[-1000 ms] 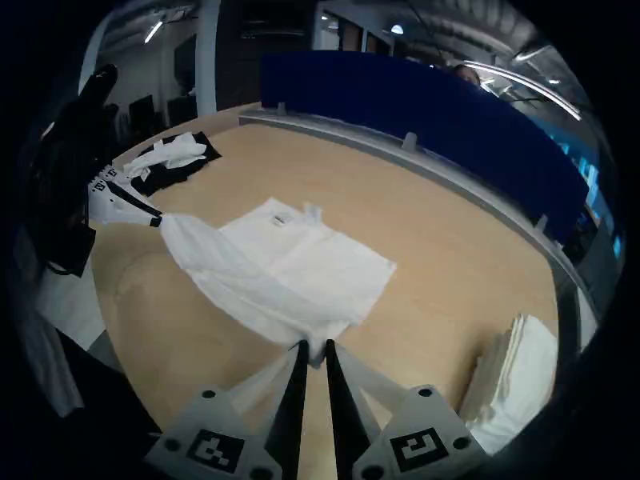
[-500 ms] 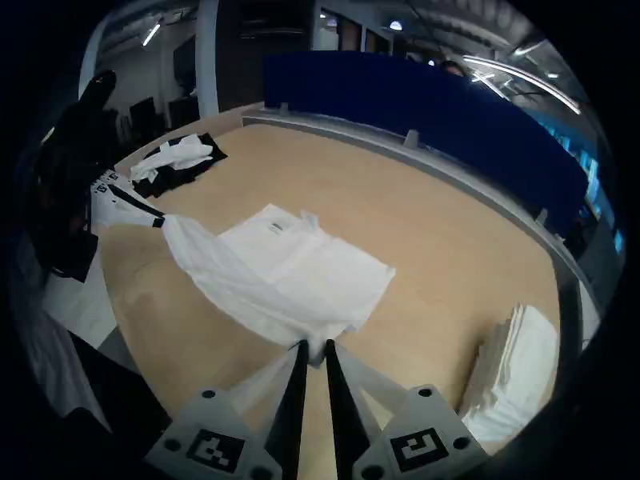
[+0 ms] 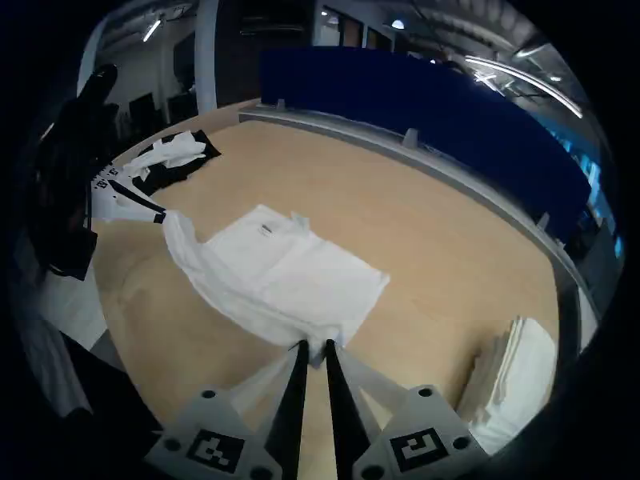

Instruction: Fold towel

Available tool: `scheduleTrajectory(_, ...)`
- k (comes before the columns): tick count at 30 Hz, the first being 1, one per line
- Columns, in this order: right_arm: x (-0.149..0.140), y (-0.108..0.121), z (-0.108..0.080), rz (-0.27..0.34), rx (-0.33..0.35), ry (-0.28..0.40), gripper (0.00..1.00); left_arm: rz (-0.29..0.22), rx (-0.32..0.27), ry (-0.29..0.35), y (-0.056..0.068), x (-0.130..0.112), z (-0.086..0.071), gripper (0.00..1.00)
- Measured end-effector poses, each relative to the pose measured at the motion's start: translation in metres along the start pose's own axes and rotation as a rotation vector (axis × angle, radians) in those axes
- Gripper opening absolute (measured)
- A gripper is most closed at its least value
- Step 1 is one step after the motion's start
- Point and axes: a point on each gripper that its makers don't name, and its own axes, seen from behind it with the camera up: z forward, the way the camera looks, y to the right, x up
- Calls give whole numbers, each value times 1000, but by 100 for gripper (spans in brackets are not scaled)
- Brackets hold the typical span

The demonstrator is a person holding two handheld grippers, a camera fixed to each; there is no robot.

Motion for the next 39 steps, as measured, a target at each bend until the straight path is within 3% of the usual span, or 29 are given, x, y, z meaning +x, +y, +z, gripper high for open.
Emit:
scheduleTrajectory(21,27,44,58,18,-60,-8,16,15,67,23,-41,39,64,10)
scheduleTrajectory(39,10,64,98,54,-95,-55,17,56,64,-14,-52,35,110,11)
